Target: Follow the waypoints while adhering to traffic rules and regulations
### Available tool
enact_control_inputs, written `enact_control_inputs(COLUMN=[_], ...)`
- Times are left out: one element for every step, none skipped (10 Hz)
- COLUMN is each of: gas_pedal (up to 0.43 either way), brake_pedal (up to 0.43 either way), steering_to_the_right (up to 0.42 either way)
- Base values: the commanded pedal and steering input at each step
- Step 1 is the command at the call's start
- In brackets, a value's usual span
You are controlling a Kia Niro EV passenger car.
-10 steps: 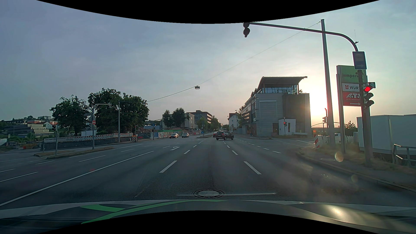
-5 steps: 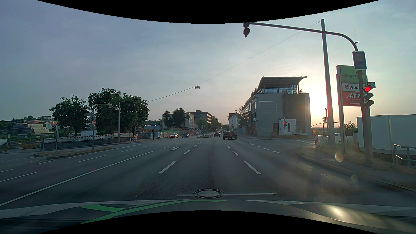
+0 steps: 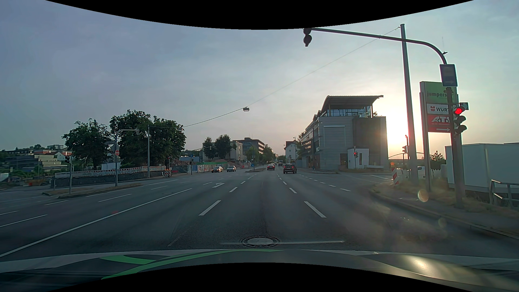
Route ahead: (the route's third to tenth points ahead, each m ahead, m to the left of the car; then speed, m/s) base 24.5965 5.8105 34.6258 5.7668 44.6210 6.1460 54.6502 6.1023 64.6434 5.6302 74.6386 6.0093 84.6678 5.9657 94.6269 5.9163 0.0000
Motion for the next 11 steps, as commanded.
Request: enact_control_inputs(gas_pedal=[0.000, 0.000, 0.000, 0.000, 0.000, 0.000, 0.000, 0.000, 0.000, 0.000, 0.000], brake_pedal=[0.317, 0.317, 0.311, 0.317, 0.317, 0.317, 0.317, 0.317, 0.317, 0.317, 0.317], steering_to_the_right=[0.001, 0.001, 0.001, 0.001, 0.001, 0.001, 0.001, 0.001, 0.001, 0.001, 0.001])
